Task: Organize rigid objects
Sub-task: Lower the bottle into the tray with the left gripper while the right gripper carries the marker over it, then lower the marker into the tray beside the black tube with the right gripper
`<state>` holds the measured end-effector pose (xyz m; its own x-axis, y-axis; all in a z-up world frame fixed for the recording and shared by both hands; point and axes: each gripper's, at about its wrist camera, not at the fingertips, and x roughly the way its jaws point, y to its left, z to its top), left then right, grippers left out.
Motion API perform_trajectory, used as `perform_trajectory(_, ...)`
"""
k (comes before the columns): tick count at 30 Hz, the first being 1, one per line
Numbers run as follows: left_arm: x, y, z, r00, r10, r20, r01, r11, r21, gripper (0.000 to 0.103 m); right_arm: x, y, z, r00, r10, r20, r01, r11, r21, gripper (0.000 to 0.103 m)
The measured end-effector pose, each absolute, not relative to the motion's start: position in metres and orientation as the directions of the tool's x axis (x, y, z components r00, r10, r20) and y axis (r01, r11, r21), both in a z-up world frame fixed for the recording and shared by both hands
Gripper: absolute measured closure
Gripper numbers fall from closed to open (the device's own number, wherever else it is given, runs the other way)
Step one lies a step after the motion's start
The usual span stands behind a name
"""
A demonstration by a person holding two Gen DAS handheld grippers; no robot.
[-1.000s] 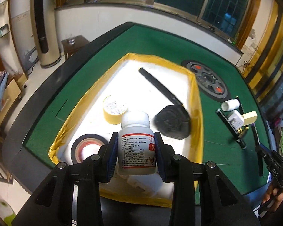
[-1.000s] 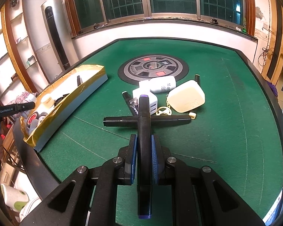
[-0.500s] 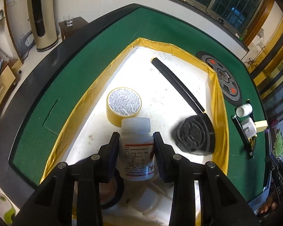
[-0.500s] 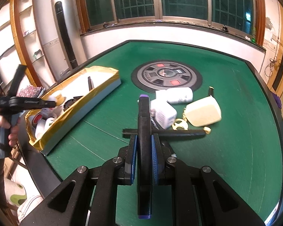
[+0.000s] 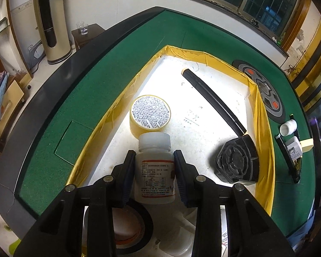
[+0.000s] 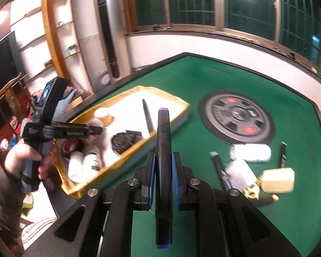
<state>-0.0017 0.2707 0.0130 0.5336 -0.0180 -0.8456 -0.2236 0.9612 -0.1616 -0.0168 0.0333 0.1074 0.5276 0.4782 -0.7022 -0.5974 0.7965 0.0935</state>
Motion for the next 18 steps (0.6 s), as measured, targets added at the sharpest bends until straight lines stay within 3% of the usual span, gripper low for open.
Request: perform_trajectory(18,0.000,0.269,0.011,0.540,-0.012,-0.841,-0.214,0.965,-0.151,0.069,0.052,0.124,0.095,0.273,0.594,-0.756,-0.638,0.700,0.321,0.090)
